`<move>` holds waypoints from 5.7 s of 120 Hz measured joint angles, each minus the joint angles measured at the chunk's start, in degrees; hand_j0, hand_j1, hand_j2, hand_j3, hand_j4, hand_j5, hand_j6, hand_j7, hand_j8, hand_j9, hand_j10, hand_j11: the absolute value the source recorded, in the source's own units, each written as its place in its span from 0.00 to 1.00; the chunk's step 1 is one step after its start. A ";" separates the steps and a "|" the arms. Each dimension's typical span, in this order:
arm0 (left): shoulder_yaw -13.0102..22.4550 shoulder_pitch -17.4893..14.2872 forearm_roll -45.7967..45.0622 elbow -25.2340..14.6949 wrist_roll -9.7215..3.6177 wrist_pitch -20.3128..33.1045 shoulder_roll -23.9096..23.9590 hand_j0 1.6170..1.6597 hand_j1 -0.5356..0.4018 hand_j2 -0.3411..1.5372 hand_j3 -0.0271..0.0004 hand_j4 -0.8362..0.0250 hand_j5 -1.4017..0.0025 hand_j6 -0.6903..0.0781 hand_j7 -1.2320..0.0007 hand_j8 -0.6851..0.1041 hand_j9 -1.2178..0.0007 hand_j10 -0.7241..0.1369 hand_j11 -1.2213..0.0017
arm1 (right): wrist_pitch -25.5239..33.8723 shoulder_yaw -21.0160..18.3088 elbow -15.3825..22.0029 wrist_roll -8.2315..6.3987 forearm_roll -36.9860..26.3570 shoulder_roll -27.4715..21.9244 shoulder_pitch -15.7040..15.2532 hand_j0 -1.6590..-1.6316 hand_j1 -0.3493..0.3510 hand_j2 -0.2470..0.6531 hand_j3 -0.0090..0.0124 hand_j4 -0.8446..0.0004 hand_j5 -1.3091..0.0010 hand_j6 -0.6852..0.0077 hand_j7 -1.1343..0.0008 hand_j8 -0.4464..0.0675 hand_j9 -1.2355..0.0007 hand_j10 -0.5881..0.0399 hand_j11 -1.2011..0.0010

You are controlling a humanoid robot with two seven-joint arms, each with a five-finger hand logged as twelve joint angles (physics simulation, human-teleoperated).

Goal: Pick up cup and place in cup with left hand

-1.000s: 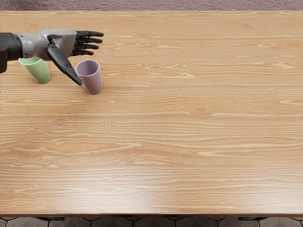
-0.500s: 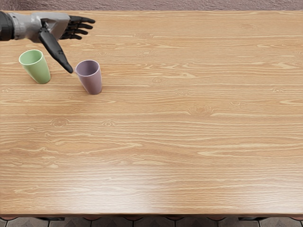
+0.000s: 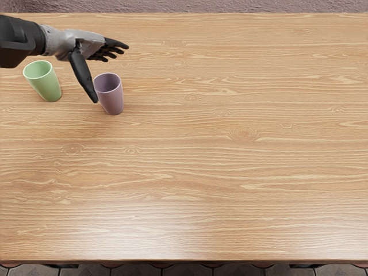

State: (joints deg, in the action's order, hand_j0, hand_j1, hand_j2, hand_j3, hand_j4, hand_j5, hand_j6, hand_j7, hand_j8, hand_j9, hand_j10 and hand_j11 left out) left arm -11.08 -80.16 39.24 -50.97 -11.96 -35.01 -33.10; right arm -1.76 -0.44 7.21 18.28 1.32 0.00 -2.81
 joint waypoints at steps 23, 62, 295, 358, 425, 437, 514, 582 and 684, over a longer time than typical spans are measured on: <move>0.09 -0.44 1.21 0.00 -5.31 0.00 1.47 0.96 0.92 0.18 0.99 0.94 0.98 0.87 0.98 0.84 0.98 0.81 0.98 | 0.00 0.00 0.00 0.00 0.00 0.00 0.00 0.04 0.00 0.27 0.42 1.00 1.00 0.99 1.00 0.87 1.00 0.94 1.00; 2.22 -3.56 5.08 0.13 -8.95 0.00 5.26 0.96 0.92 0.18 0.99 0.94 0.98 0.87 0.98 0.84 0.98 0.81 0.98 | 0.00 0.00 0.00 0.00 0.00 0.00 0.00 0.04 0.00 0.27 0.42 1.00 1.00 0.99 1.00 0.87 1.00 0.94 1.00; 21.93 -3.07 8.23 20.44 -6.77 15.84 23.96 0.96 0.83 0.19 0.99 0.86 0.91 0.78 0.90 0.75 0.90 0.73 0.90 | 0.00 0.00 0.00 0.00 0.00 0.00 0.00 0.04 0.00 0.27 0.42 1.00 1.00 0.99 1.00 0.87 1.00 0.94 1.00; 22.94 -2.20 8.29 20.41 -6.69 16.61 23.60 0.96 0.72 0.20 0.99 0.77 0.84 0.67 0.82 0.65 0.82 0.64 0.82 | 0.00 0.00 0.00 0.00 -0.01 0.00 0.00 0.04 0.00 0.27 0.42 1.00 1.00 0.99 1.00 0.87 1.00 0.94 1.00; 22.88 -1.82 8.28 20.39 -6.67 17.94 23.71 0.96 0.62 0.21 0.99 0.68 0.77 0.57 0.74 0.55 0.73 0.55 0.73 | 0.00 0.00 0.00 0.00 0.00 0.00 0.00 0.04 0.00 0.27 0.42 1.00 1.00 0.99 1.00 0.87 1.00 0.94 1.00; 22.90 -1.84 8.29 20.41 -6.67 17.95 23.61 0.96 0.60 0.21 0.99 0.66 0.75 0.55 0.72 0.53 0.72 0.53 0.72 | 0.01 0.00 0.00 0.00 0.00 0.00 0.00 0.04 0.00 0.27 0.42 1.00 1.00 0.99 1.00 0.87 1.00 0.94 1.00; 22.83 -2.23 8.07 20.18 -6.76 17.89 23.44 0.92 0.45 0.23 0.99 0.49 0.59 0.51 0.54 0.52 0.54 0.36 0.54 | 0.00 0.00 0.00 0.00 0.00 0.00 0.00 0.04 0.00 0.27 0.42 1.00 1.00 0.99 1.00 0.87 1.00 0.94 1.00; 22.77 -7.54 7.37 19.54 -6.86 17.74 20.50 0.90 0.44 0.23 0.99 0.48 0.57 0.51 0.51 0.52 0.51 0.34 0.51 | 0.01 0.00 0.00 0.00 0.00 0.00 0.00 0.04 0.00 0.27 0.42 1.00 1.00 0.99 1.00 0.87 1.00 0.94 1.00; 28.43 -13.44 7.23 14.67 -7.20 17.64 9.91 0.89 0.43 0.23 0.99 0.47 0.57 0.51 0.51 0.52 0.51 0.35 0.51 | 0.00 0.00 0.00 0.00 0.00 0.00 0.00 0.04 0.00 0.27 0.42 1.00 1.00 0.99 1.00 0.87 1.00 0.94 1.00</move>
State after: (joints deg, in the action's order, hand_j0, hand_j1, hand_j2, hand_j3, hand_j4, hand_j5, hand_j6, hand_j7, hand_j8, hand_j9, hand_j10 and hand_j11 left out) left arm 17.34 -93.60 46.47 -36.30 -19.16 -17.37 -23.19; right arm -1.76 -0.44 7.21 18.28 1.33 0.00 -2.81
